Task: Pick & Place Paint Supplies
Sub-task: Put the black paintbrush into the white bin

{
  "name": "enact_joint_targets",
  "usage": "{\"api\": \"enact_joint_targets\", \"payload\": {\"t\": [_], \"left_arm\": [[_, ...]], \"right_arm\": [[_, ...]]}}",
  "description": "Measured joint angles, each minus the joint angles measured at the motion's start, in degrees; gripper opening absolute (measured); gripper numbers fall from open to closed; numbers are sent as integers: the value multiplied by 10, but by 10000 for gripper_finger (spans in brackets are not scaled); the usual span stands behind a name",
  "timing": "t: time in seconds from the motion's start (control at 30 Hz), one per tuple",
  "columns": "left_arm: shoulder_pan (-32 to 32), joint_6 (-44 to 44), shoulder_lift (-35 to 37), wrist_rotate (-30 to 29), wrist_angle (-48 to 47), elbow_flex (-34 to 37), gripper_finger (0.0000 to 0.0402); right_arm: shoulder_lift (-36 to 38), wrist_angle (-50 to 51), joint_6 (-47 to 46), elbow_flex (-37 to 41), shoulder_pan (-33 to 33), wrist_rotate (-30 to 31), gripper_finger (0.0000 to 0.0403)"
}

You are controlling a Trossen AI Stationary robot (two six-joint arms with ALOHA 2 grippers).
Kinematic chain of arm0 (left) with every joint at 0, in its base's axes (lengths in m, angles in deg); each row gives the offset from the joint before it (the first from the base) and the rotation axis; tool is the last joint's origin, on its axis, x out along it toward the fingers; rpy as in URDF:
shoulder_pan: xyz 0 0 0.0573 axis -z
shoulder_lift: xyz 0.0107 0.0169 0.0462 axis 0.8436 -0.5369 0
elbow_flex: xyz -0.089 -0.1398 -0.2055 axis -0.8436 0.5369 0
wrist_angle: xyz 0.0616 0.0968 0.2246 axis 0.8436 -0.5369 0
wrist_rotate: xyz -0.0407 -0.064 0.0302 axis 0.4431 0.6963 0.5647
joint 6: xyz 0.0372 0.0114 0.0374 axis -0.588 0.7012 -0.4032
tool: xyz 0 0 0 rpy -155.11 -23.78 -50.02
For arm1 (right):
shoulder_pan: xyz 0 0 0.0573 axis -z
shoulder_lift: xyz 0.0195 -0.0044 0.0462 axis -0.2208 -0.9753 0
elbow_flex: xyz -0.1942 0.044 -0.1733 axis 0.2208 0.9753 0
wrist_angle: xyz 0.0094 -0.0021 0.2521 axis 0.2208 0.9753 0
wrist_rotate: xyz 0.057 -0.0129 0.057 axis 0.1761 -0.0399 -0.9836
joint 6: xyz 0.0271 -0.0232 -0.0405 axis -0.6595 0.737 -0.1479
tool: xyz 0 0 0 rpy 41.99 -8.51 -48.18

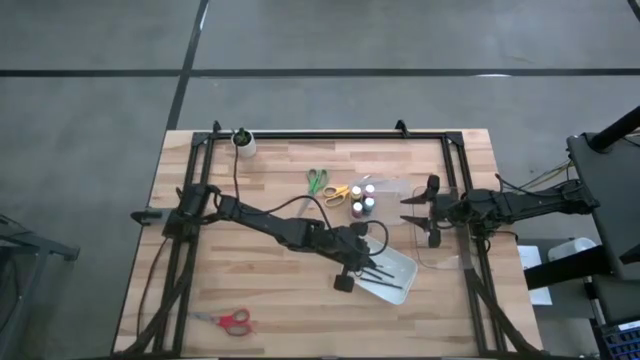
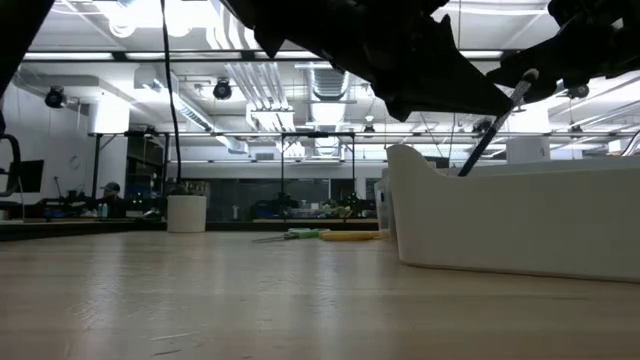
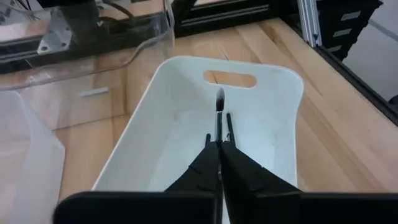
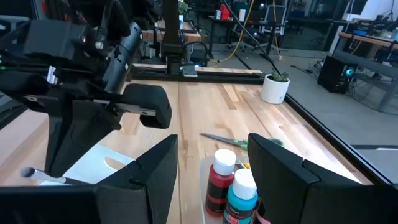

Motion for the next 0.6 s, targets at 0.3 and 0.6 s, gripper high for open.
{"api": "enact_joint_targets", "payload": {"t": [0.3, 0.6], "left_arm": [[0, 0, 0, 15, 1, 0, 120], [1, 0, 0, 16, 0, 0, 199]], "right_arm": [[0, 0, 0, 0, 0, 0, 191], [0, 0, 0, 0, 0, 0, 191]]}}
